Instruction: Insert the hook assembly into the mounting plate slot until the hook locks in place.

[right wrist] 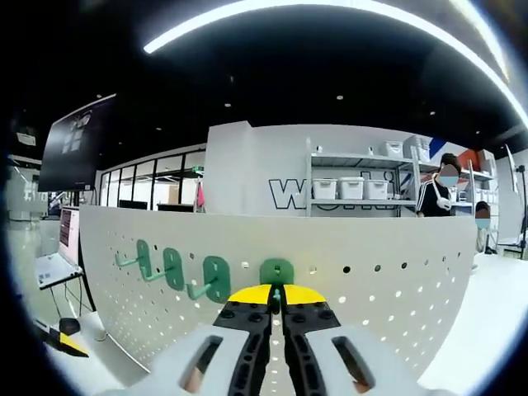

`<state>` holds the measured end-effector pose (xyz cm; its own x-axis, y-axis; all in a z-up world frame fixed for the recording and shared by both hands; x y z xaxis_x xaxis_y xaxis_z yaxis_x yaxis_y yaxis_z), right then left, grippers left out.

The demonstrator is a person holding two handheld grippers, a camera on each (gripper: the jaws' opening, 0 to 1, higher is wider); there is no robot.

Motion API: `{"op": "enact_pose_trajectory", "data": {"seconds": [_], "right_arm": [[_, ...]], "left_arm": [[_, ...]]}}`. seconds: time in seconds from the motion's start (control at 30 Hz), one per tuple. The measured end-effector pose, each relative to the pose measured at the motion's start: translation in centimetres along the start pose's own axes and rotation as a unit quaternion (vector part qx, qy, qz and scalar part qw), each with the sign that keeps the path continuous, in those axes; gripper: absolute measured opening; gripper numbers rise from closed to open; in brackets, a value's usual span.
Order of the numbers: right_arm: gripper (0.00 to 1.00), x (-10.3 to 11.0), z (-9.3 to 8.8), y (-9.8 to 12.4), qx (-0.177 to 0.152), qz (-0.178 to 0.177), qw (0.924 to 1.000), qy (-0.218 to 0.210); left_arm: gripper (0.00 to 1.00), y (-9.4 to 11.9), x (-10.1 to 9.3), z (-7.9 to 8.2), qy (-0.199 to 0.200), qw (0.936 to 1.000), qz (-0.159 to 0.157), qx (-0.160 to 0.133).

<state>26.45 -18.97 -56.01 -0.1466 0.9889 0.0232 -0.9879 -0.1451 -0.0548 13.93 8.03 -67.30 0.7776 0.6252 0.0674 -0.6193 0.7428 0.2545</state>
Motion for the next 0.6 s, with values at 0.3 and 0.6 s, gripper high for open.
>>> {"op": "enact_pose_trajectory", "data": {"seconds": [0.3,0.6], "right_arm": [[0.01,0.52,-0.26,-0.17,-0.002,-0.026,0.9996,0.009],[0.01,0.34,-0.34,-0.18,-0.005,-0.024,0.9997,0.007]], "left_arm": [[0.79,0.13,0.02,-0.28,0.002,1.0000,0.003,0.001],[0.78,0.11,-0.27,-0.22,0.000,1.0000,0.002,0.001]]}}
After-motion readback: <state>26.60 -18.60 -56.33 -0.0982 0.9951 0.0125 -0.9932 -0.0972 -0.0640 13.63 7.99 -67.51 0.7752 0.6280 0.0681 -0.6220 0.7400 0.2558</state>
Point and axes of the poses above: the point that each gripper's makers call its tool centre point, and the gripper's own axes: y roughly backward along the fingers, x roughly to its left, z roughly out of its top, the point moved 10 cm from there along y, roughly backward along the fingers, and after that the axes turned 3 degrees about -y, right-handed, at the moved point
